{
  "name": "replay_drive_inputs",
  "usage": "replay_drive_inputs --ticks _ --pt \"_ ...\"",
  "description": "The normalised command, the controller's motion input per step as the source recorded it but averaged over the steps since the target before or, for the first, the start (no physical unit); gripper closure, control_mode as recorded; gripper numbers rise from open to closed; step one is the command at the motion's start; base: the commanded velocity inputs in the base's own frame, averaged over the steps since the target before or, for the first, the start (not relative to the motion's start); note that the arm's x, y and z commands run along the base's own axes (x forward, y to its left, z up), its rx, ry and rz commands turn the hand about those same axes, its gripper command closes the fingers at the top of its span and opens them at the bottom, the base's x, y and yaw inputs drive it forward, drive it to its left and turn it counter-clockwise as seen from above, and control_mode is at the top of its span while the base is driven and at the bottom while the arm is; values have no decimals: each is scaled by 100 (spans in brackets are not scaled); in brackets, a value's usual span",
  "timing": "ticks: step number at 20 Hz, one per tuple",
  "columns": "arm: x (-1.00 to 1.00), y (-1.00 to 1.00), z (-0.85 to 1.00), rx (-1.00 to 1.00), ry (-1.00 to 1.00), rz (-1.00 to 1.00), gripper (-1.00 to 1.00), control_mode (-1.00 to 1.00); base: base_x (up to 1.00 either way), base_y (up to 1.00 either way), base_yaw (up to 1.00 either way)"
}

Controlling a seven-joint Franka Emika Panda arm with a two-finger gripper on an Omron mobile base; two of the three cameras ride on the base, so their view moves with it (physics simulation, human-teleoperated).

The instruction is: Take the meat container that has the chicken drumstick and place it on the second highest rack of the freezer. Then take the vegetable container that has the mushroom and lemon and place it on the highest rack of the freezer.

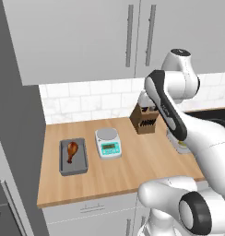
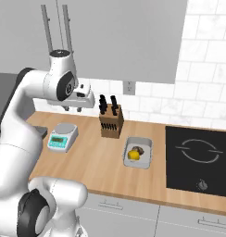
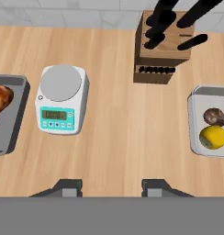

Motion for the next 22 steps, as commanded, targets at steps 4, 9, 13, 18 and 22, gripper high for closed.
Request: replay_drive_inputs --ticks 4,9,13,18,22 --pt "-49 -9 -3 3 -17 -1 -100 -100 0 0 0" --pt "-90 63 -89 1 11 -14 -100 -100 0 0 0" --pt "0 100 -100 -4 30 -4 -100 -100 0 0 0" --pt "55 50 -83 -1 0 -5 -100 -100 0 0 0" --pt "15 19 -79 0 18 3 -100 -100 0 0 0"
